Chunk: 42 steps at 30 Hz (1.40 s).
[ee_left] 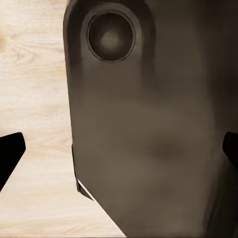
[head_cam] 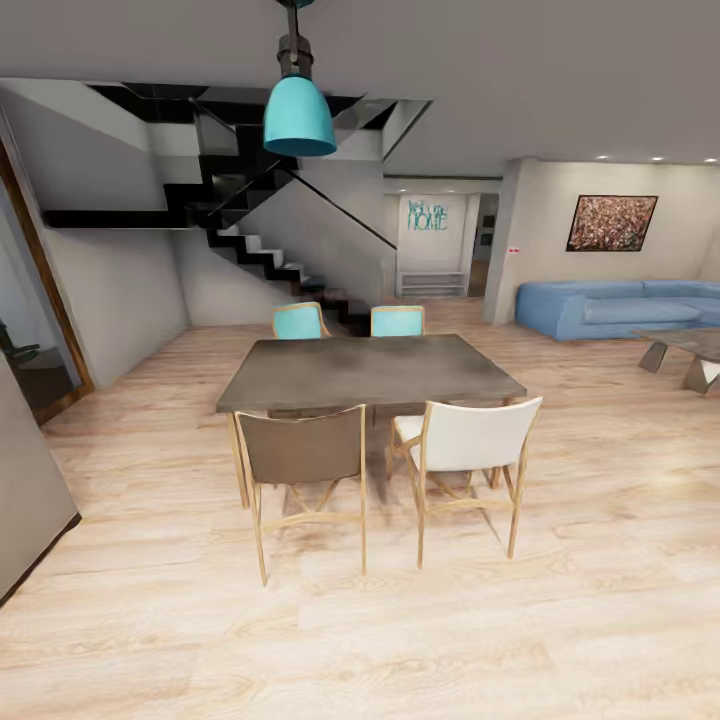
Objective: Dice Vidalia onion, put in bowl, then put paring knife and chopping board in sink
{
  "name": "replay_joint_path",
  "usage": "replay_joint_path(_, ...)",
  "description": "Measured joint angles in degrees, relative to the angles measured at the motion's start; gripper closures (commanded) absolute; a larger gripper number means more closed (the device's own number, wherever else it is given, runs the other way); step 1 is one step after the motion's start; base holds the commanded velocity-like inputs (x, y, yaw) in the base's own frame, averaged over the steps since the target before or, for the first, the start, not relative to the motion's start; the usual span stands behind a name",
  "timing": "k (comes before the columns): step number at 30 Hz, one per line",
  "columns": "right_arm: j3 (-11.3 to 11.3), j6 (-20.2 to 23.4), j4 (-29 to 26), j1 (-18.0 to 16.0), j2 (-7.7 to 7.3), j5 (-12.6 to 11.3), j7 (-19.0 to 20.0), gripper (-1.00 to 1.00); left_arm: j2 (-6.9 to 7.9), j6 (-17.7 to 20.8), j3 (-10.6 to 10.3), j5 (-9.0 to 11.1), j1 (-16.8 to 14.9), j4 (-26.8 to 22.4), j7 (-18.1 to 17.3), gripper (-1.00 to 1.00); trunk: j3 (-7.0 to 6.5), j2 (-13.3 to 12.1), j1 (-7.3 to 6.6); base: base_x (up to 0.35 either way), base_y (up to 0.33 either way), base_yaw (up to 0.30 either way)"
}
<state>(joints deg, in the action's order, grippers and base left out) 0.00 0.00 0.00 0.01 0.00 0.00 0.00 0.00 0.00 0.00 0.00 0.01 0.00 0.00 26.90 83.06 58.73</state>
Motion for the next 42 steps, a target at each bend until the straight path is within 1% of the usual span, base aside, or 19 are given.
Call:
replay_joint_path(5,0.09,0.06,-0.08,-0.09,-0.08,0.01,-0.08,-1.0,-0.13,-0.08,0.07,0.38,0.0,0.08,-0.08,-1.0,-0.01,0.0,0.0,0.0,0.0,0.0)
replay_joint_path(9,0.18,0.02,-1.13,-0.22,1.02,-0.04,-0.08,-1.0,-0.39,-0.08,0.16,0.59,0.0,-0.05,-0.19,-1.0,-0.02,0.0,0.0,0.0,0.0,0.0)
replay_joint_path(14,0.08,-0.97,-2.78,-0.25,1.15,-0.09,-0.08,-1.0,-0.65,-1.31,0.19,0.56,-0.01,-0.12,-0.24,-1.0,-0.02,0.0,0.0,0.0,0.0,0.0)
replay_joint_path(16,0.09,-1.55,-3.44,-0.25,1.19,-0.1,-0.08,-1.0,-0.42,-1.95,0.22,0.56,-0.01,-0.19,-0.19,-1.0,-0.02,-0.01,0.0,0.0,0.0,0.0)
replay_joint_path(20,0.03,-2.82,-3.81,-0.23,1.36,-0.28,-0.04,-1.0,0.58,-3.24,0.3,0.56,-0.03,-0.56,-0.16,-1.0,-0.02,-0.01,0.0,0.0,0.0,0.0)
replay_joint_path(23,0.09,-3.78,-3.83,-0.24,1.7,-0.12,0.05,-1.0,0.76,-4.2,0.32,0.56,-0.07,-1.5,-0.09,-1.0,-0.02,-0.01,0.0,0.0,0.0,0.0)
replay_joint_path(28,-0.04,-5.39,-4.86,-0.25,1.8,-0.14,-0.14,-1.0,1.19,-5.8,0.39,0.61,-0.09,-3.12,0.18,-1.0,-0.03,-0.01,0.0,0.0,0.0,0.0)
replay_joint_path(32,-0.07,-6.67,-6.15,-0.25,1.68,-0.15,-0.27,-1.0,1.13,-7.09,0.4,0.63,-0.09,-4.41,0.22,-1.0,-0.03,-0.01,0.0,0.0,0.0,0.0)
replay_joint_path(33,-0.1,-16.89,-9.18,-0.21,1.5,-0.15,-0.29,-1.0,0.94,-11.53,0.4,0.64,-0.06,-7.66,0.23,-1.0,-0.01,-0.01,0.0,0.0,0.0,0.0)
replay_joint_path(34,-0.06,-17.69,-16.73,-0.48,1.42,-0.11,-0.3,-1.0,0.89,-11.69,0.4,0.64,-0.07,-15.81,0.22,-1.0,-0.03,-0.01,0.0,0.0,0.0,0.0)
replay_joint_path(35,-0.07,-18.5,-20.67,-0.28,1.26,-0.09,-0.35,-1.0,0.8,-11.65,0.41,0.63,-0.21,-26.46,0.23,-1.0,-0.04,-0.01,0.0,0.0,0.0,0.0)
replay_joint_path(36,-0.07,-18.82,-23.59,-0.27,1.18,-0.08,-0.48,-1.0,0.77,-11.69,0.43,0.63,-0.17,-28.48,0.23,-1.0,-0.04,-0.01,0.0,0.0,0.0,0.0)
replay_joint_path(39,-0.11,-19.34,-31.34,-0.26,1.0,-0.09,-0.91,-1.0,0.81,-11.66,0.52,0.64,-0.09,-30.13,0.28,-1.0,-0.03,-0.01,0.0,0.0,0.0,0.0)
replay_joint_path(42,-0.12,-19.46,-33.62,-0.25,0.91,-0.19,-0.89,-1.0,0.86,-11.75,0.6,0.72,-0.09,-30.28,0.24,-1.0,-0.03,-0.01,0.0,0.0,0.0,0.0)
